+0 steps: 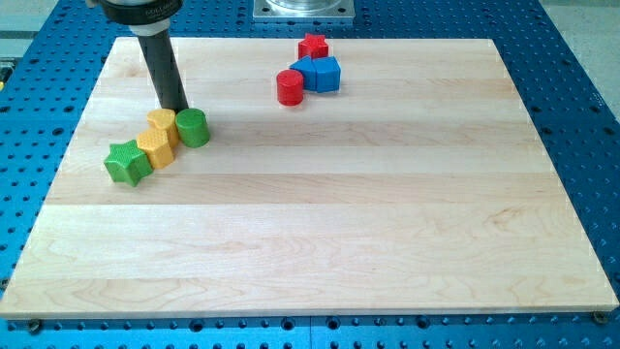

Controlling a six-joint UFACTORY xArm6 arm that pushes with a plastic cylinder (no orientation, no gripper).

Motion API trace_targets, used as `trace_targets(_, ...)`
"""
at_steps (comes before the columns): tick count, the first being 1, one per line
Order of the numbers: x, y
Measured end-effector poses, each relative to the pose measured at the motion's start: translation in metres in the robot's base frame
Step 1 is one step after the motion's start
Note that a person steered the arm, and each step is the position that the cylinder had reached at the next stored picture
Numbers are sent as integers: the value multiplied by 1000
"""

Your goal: Move the green circle into the hexagon

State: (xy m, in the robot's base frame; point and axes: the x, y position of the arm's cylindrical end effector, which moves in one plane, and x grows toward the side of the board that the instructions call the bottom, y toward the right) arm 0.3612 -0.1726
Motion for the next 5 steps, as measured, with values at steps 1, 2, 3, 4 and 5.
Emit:
trace_targets(1, -13, -6)
trace_targets(2, -3, -10)
trace_targets(3, 9, 8)
trace_targets(4, 10, 11)
trace_targets(5, -4, 35)
